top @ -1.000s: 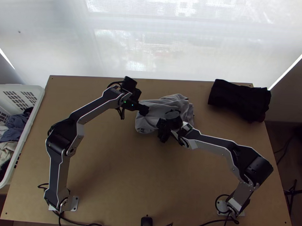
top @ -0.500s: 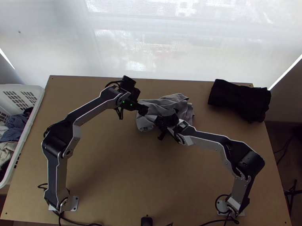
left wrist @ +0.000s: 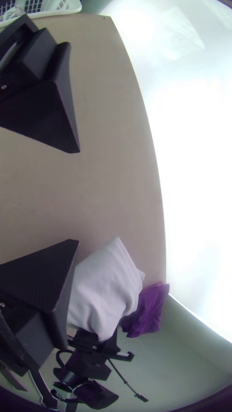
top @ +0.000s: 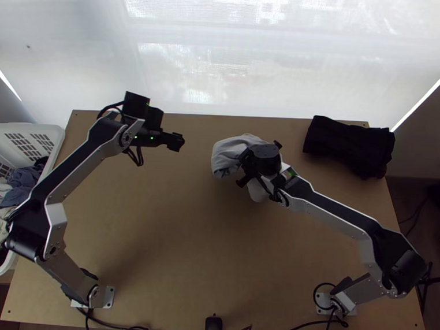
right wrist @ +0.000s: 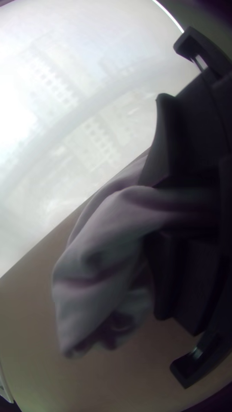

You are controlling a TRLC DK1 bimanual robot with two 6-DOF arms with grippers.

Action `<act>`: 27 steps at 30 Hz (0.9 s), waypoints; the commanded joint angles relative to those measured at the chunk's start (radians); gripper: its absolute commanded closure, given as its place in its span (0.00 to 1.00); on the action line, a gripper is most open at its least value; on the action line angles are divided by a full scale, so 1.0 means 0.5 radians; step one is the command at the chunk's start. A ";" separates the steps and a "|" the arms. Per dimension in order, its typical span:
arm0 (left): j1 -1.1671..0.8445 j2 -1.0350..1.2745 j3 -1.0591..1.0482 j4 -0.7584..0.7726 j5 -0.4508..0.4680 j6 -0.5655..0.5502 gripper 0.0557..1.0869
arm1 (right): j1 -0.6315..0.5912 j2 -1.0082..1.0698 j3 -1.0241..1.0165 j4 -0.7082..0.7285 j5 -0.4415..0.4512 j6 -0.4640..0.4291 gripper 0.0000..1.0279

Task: Fold the t-shirt

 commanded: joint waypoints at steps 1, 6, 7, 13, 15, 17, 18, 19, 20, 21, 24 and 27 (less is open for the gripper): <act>0.240 -0.452 -0.319 -0.020 -0.053 -0.010 0.05 | -0.133 -0.330 -0.011 -0.104 0.018 0.016 0.97; 0.434 -0.722 -0.558 -0.026 -0.121 0.042 0.05 | -0.262 -0.566 -0.023 -0.175 0.015 0.004 0.97; 0.467 -0.768 -0.592 -0.033 -0.133 0.051 0.05 | -0.286 -0.612 -0.026 -0.187 0.015 0.001 0.97; 0.599 -0.940 -0.696 -0.075 -0.155 0.137 0.05 | -0.409 -0.820 0.026 -0.227 0.015 -0.064 0.97; 0.612 -0.968 -0.705 -0.075 -0.161 0.143 0.05 | -0.476 -0.854 0.054 -0.245 0.012 -0.085 0.97; 0.618 -0.986 -0.711 -0.075 -0.161 0.140 0.05 | -0.568 -0.870 0.090 -0.257 0.012 -0.104 0.97; 0.615 -0.992 -0.721 -0.075 -0.161 0.137 0.05 | -0.621 -0.870 0.115 -0.264 0.009 -0.113 0.97; 0.615 -0.995 -0.727 -0.075 -0.161 0.137 0.05 | -0.670 -0.863 0.143 -0.264 -0.003 -0.122 0.97; 0.615 -0.998 -0.733 -0.075 -0.161 0.137 0.05 | -0.734 -0.860 0.173 -0.270 -0.034 -0.122 0.97; 0.615 -1.001 -0.733 -0.075 -0.164 0.137 0.05 | -0.802 -0.857 0.201 -0.270 -0.074 -0.119 0.97; 0.615 -1.008 -0.733 -0.075 -0.173 0.140 0.05 | -0.998 -0.817 0.281 -0.270 -0.157 -0.119 0.97; 0.621 -1.008 -0.745 -0.075 -0.185 0.149 0.05 | -1.222 -0.753 0.360 -0.270 -0.258 -0.116 0.97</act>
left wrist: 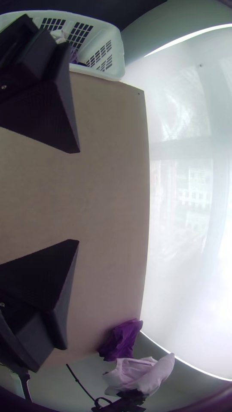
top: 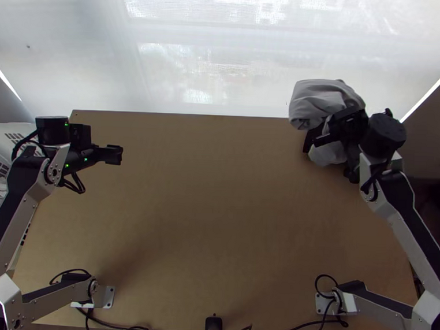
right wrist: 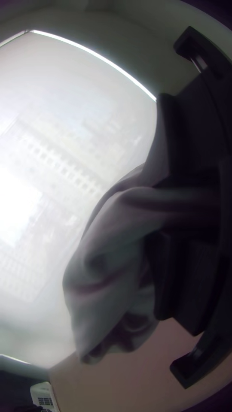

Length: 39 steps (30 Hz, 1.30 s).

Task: Fold the t-shirt

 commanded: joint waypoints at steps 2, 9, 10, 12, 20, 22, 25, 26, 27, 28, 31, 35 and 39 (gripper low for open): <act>0.031 -0.033 -0.048 -0.001 -0.023 0.016 0.05 | -0.564 0.118 0.213 -0.010 -0.255 -0.004 0.97; 0.068 -0.033 -0.109 0.018 -0.030 0.043 0.05 | -1.009 0.409 0.400 0.020 -0.528 -0.022 0.97; 0.074 -0.033 -0.122 0.021 -0.030 0.049 0.05 | -1.049 0.465 0.424 0.023 -0.549 -0.035 0.97; 0.083 -0.024 -0.134 0.024 -0.033 0.052 0.05 | -1.114 0.563 0.464 0.045 -0.592 -0.044 0.97; 0.148 0.016 -0.146 0.027 -0.042 0.056 0.05 | -1.199 0.909 0.437 0.226 -0.647 -0.096 0.97; 0.169 0.028 -0.143 0.027 -0.042 0.056 0.05 | -1.193 0.968 0.400 0.278 -0.647 -0.096 0.97; 0.191 0.046 -0.140 0.027 -0.048 0.056 0.05 | -1.153 1.051 0.341 0.343 -0.647 -0.087 0.97; 0.197 0.053 -0.140 0.027 -0.051 0.056 0.05 | -1.138 1.078 0.323 0.367 -0.647 -0.084 0.97; 0.200 0.059 -0.137 0.027 -0.060 0.056 0.05 | -1.123 1.106 0.308 0.392 -0.647 -0.078 0.97; 0.200 0.065 -0.134 0.027 -0.073 0.052 0.05 | -1.107 1.130 0.299 0.404 -0.647 -0.062 0.97; 0.200 0.068 -0.134 0.024 -0.082 0.034 0.05 | -1.064 1.213 0.256 0.438 -0.647 -0.038 0.97; 0.200 0.062 -0.143 0.015 -0.088 0.003 0.05 | -1.037 1.339 0.176 0.533 -0.644 -0.038 0.97; 0.221 0.065 -0.140 0.012 -0.106 0.009 0.05 | -0.994 1.403 0.188 0.554 -0.644 0.039 0.97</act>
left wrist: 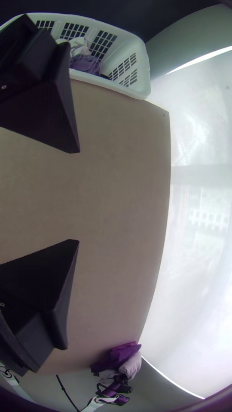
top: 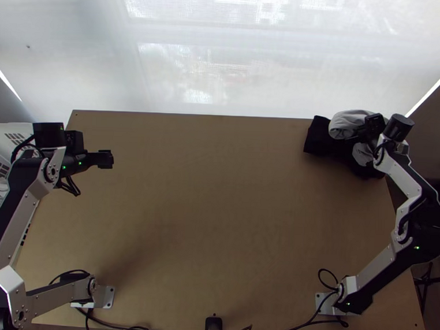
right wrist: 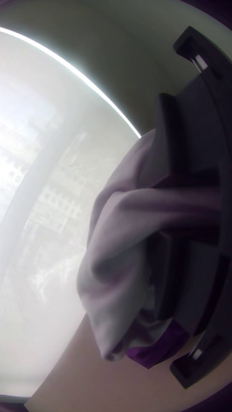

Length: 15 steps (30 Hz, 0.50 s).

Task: Fold the t-shirt

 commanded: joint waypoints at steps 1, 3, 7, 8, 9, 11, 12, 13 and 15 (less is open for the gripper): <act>0.027 0.006 0.005 -0.011 -0.021 -0.010 0.05 | 0.075 0.146 -0.037 0.071 0.004 0.096 0.97; 0.030 0.012 0.014 -0.011 -0.024 -0.010 0.05 | 0.109 0.146 -0.040 0.071 0.004 0.136 0.97; 0.027 0.021 0.033 -0.014 -0.030 -0.010 0.05 | 0.136 0.158 -0.077 0.071 0.010 0.151 0.97; 0.027 0.021 0.033 -0.014 -0.030 -0.010 0.05 | 0.133 0.186 -0.086 0.074 0.010 0.148 0.97; 0.027 0.024 0.036 -0.017 -0.030 -0.010 0.05 | 0.124 0.220 -0.089 0.071 0.013 0.136 0.96; 0.027 0.024 0.039 -0.020 -0.030 -0.010 0.05 | 0.106 0.275 -0.098 0.068 0.016 0.099 0.69; 0.024 0.024 0.039 -0.020 -0.030 -0.010 0.05 | 0.094 0.287 -0.101 0.050 0.016 0.099 0.48; 0.027 0.024 0.039 -0.023 -0.030 -0.010 0.05 | 0.075 0.287 -0.098 0.013 0.020 0.114 0.25; 0.024 0.024 0.042 -0.020 -0.027 -0.010 0.05 | 0.047 0.275 -0.074 -0.107 0.020 0.151 0.04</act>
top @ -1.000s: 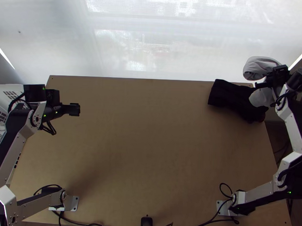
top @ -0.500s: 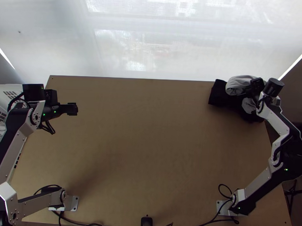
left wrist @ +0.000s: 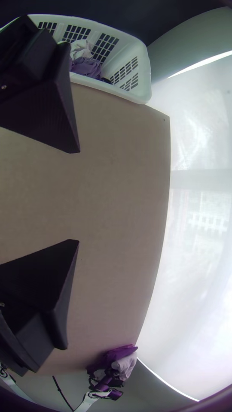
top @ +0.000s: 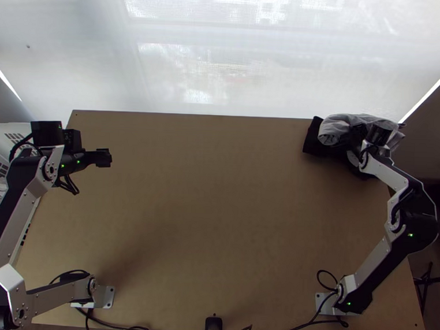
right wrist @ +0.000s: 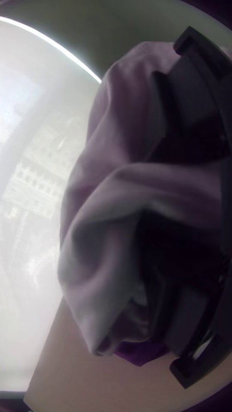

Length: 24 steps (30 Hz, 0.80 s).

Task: Fold the t-shirt

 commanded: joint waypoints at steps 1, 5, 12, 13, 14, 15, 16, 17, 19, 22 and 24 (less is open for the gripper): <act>0.000 0.008 0.011 -0.004 0.001 0.000 0.05 | -0.064 0.032 0.010 -0.218 0.013 0.066 0.04; -0.006 0.018 0.008 0.005 0.001 -0.006 0.05 | -0.113 -0.127 -0.024 -0.380 0.003 0.180 0.04; -0.006 0.015 -0.022 0.012 0.001 -0.006 0.05 | -0.116 -0.588 -0.146 -0.481 -0.132 0.244 0.04; -0.009 0.015 -0.026 0.012 0.001 -0.009 0.05 | -0.113 -0.646 -0.143 -0.494 -0.159 0.278 0.04; -0.009 0.012 -0.029 0.012 0.001 -0.006 0.05 | -0.110 -0.698 -0.131 -0.497 -0.193 0.309 0.04; -0.009 0.012 -0.032 0.012 0.001 -0.006 0.05 | -0.107 -0.744 -0.113 -0.497 -0.233 0.349 0.04; -0.009 0.012 -0.035 0.012 0.001 -0.006 0.05 | -0.107 -0.775 -0.079 -0.500 -0.319 0.401 0.04; -0.009 0.012 -0.038 0.015 0.001 -0.006 0.05 | -0.110 -0.787 -0.027 -0.506 -0.377 0.459 0.05; -0.009 0.012 -0.047 0.015 0.001 -0.006 0.05 | -0.092 -0.753 0.084 -0.509 -0.389 0.493 0.05; -0.012 0.012 -0.065 0.015 0.001 -0.006 0.05 | -0.049 -0.563 0.262 -0.506 -0.386 0.548 0.05; -0.012 0.012 -0.078 0.018 0.001 -0.006 0.05 | -0.024 -0.391 0.372 -0.503 -0.383 0.576 0.05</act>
